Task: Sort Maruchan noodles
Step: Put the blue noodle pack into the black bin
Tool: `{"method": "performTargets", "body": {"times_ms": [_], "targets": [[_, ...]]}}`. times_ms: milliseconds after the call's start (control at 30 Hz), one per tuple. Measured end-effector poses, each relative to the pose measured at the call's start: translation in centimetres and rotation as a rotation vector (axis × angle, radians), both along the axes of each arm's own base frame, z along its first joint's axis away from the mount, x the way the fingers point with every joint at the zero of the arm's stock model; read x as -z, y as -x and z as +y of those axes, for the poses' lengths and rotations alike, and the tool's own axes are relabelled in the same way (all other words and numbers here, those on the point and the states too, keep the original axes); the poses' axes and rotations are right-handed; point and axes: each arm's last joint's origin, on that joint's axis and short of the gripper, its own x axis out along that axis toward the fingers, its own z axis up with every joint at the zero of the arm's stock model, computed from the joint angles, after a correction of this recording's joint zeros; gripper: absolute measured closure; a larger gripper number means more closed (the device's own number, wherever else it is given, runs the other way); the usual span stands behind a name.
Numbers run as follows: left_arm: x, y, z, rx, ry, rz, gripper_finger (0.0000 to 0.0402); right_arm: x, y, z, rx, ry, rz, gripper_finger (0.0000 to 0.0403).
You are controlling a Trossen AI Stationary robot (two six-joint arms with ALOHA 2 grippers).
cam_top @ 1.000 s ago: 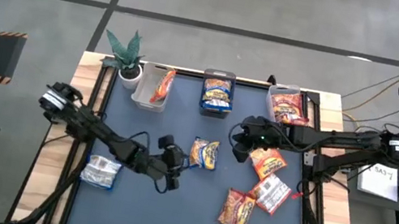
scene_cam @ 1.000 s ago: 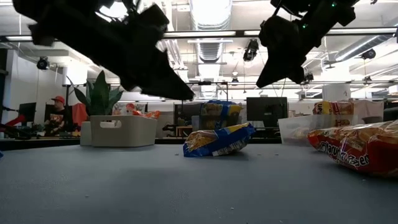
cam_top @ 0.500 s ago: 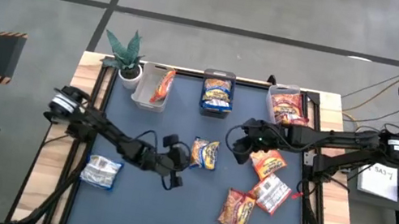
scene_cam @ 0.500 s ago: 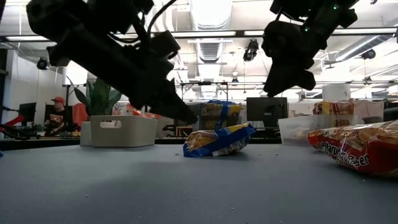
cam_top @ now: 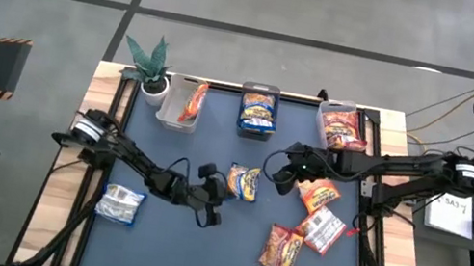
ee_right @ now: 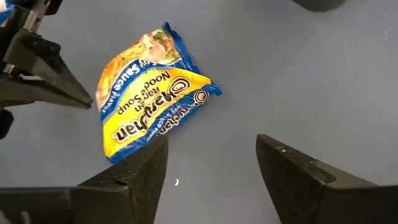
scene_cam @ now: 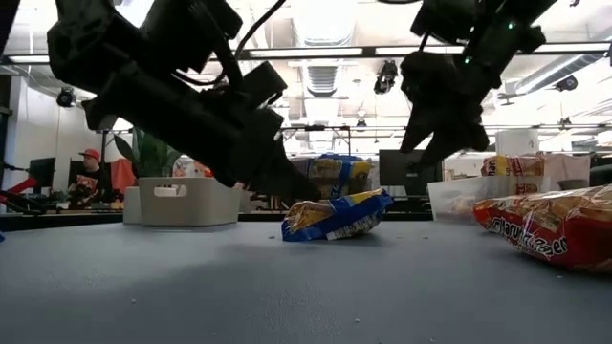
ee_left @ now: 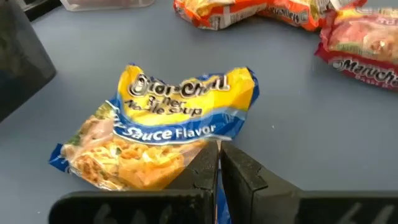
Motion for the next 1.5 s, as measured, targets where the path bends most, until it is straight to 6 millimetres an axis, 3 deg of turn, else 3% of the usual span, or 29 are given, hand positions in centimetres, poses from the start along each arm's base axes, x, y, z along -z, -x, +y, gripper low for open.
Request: {"method": "performTargets", "body": {"times_ms": [267,600,900,1500], "targets": [[0.8,-0.1,0.1,-0.003,-0.001,0.012,0.0401,2.6,-1.9,0.1,-0.034,-0.111,-0.115,0.0127],[-1.1,0.1,0.0,0.021,-0.013,-0.020,0.0402,5.5,-4.2,-0.1,-0.067,-0.179,-0.132,0.0079],[-0.8,0.3,0.2,0.024,-0.048,0.040,0.0402,6.0,-4.4,-0.5,-0.051,-0.191,-0.135,0.0054],[0.5,0.8,1.6,-0.076,-0.104,0.161,0.0401,7.8,-5.8,-0.7,-0.050,-0.183,-0.186,0.0055]]}}
